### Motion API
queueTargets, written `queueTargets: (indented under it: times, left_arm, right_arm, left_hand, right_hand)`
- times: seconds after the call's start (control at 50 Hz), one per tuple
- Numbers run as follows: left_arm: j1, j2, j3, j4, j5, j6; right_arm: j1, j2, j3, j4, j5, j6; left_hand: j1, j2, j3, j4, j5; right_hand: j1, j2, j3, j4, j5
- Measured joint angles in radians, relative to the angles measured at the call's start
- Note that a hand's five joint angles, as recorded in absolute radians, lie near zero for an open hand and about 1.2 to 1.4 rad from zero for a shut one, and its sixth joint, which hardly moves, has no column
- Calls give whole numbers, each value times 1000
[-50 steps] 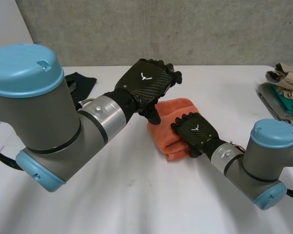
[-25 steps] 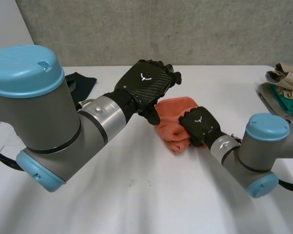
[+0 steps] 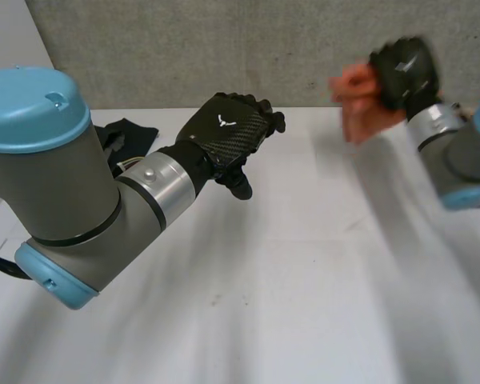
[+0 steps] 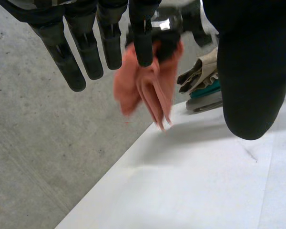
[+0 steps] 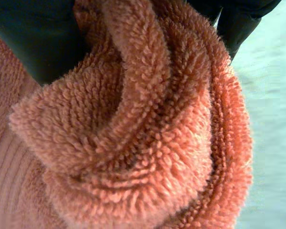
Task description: Fold the laundry.
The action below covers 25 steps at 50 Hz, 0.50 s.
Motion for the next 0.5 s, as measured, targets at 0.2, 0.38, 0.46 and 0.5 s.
queueTargets:
  times: [0.2, 0.38, 0.46, 0.5]
  left_arm:
    - [-5, 5, 3, 1, 0, -1]
    - [-10, 8, -8, 1, 0, -3]
    - [-12, 8, -16, 1, 0, -4]
    - [-12, 7, -20, 1, 0, -4]
  right_arm:
    - [-247, 32, -210, -86, -65, 156]
    - [-459, 148, -191, -210, -214, 278]
    - [-547, 217, -120, -316, -334, 373]
    - [-572, 240, -84, -361, -376, 408]
  left_hand:
    - [0, 0, 0, 0, 0]
    - [0, 0, 0, 0, 0]
    - [0, 0, 0, 0, 0]
    - [0, 0, 0, 0, 0]
  right_hand:
    - [7, 0, 6, 10, 0]
    - [7, 0, 10, 15, 0]
    - [7, 0, 10, 15, 0]
    - [7, 0, 10, 15, 0]
